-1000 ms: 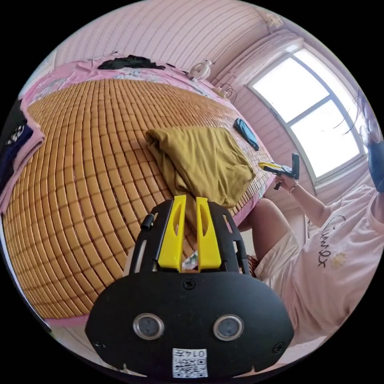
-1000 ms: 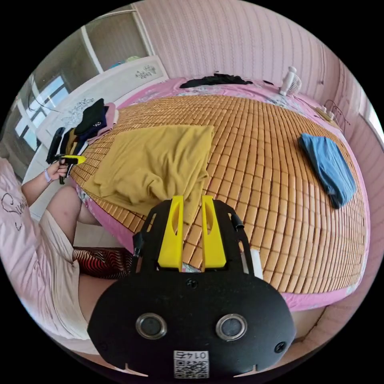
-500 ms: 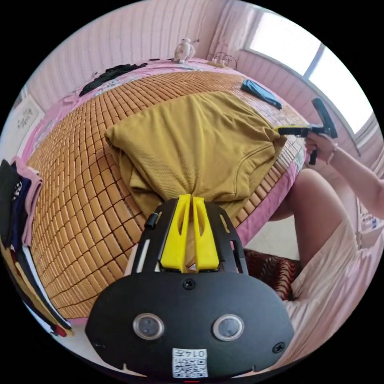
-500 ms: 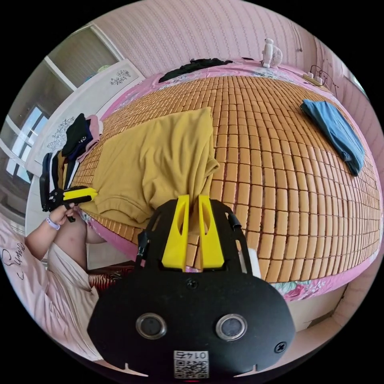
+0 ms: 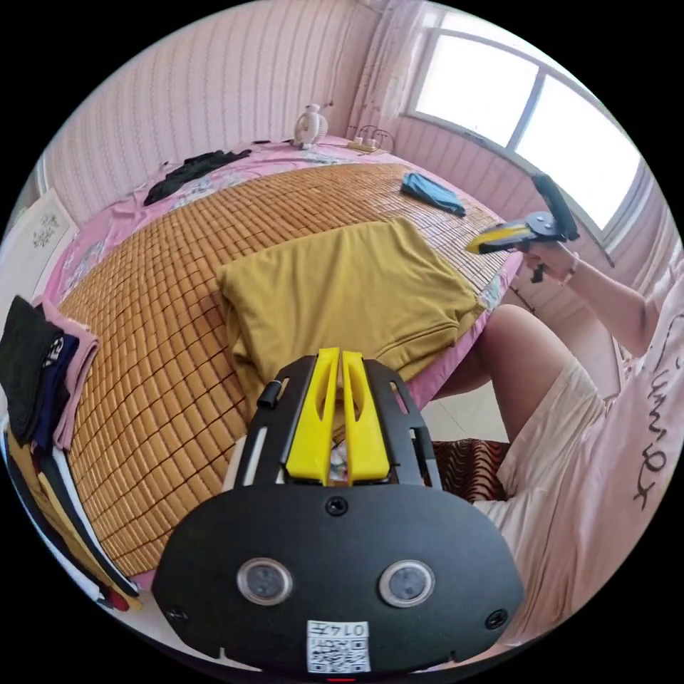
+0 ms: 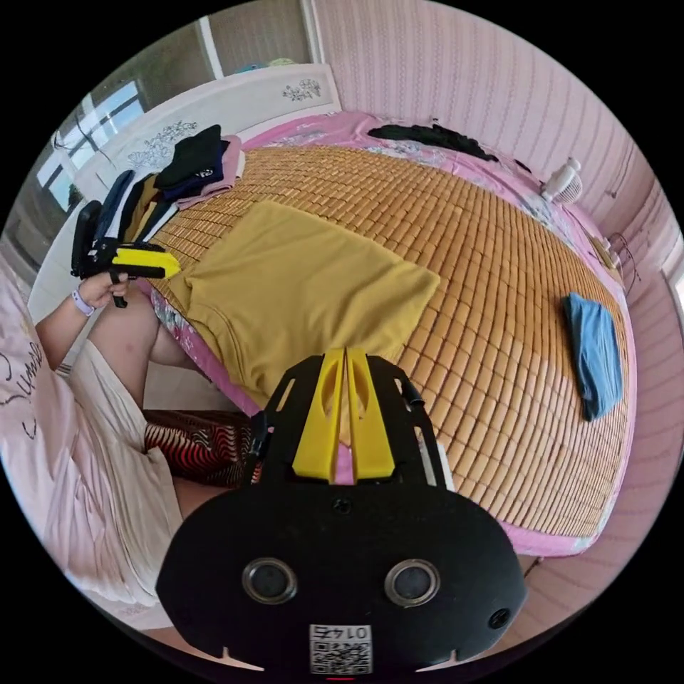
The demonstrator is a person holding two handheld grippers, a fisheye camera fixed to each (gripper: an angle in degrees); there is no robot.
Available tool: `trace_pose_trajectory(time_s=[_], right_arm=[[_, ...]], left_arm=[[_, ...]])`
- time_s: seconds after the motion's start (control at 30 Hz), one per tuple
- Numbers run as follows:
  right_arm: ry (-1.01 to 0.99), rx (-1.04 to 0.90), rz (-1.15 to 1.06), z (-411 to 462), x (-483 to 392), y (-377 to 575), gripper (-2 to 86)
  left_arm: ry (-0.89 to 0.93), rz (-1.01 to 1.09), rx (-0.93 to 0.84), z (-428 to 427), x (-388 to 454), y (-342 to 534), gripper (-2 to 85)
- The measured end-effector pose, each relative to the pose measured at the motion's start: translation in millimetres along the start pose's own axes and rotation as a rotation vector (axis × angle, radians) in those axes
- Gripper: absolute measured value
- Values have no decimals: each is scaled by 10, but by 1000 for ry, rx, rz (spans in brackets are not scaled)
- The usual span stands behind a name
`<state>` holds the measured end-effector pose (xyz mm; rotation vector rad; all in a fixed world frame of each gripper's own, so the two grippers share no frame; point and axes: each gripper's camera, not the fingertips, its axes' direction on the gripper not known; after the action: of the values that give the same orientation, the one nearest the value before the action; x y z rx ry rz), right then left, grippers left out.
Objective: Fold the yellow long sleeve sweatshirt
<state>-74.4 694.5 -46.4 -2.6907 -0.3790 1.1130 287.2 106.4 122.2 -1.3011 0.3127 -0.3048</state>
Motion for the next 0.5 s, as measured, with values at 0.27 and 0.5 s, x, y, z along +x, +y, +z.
trace_pose_trajectory(time_s=[0.27, 0.5], right_arm=[[45, -137, -226, 1053, -631, -1627, -4], [41, -290, -361, 1073, -693, -2063, -4]], left_arm=[[60, 210, -135, 962, 1217, -322, -10], [49, 249, -85, 838, 1428, -224, -10]])
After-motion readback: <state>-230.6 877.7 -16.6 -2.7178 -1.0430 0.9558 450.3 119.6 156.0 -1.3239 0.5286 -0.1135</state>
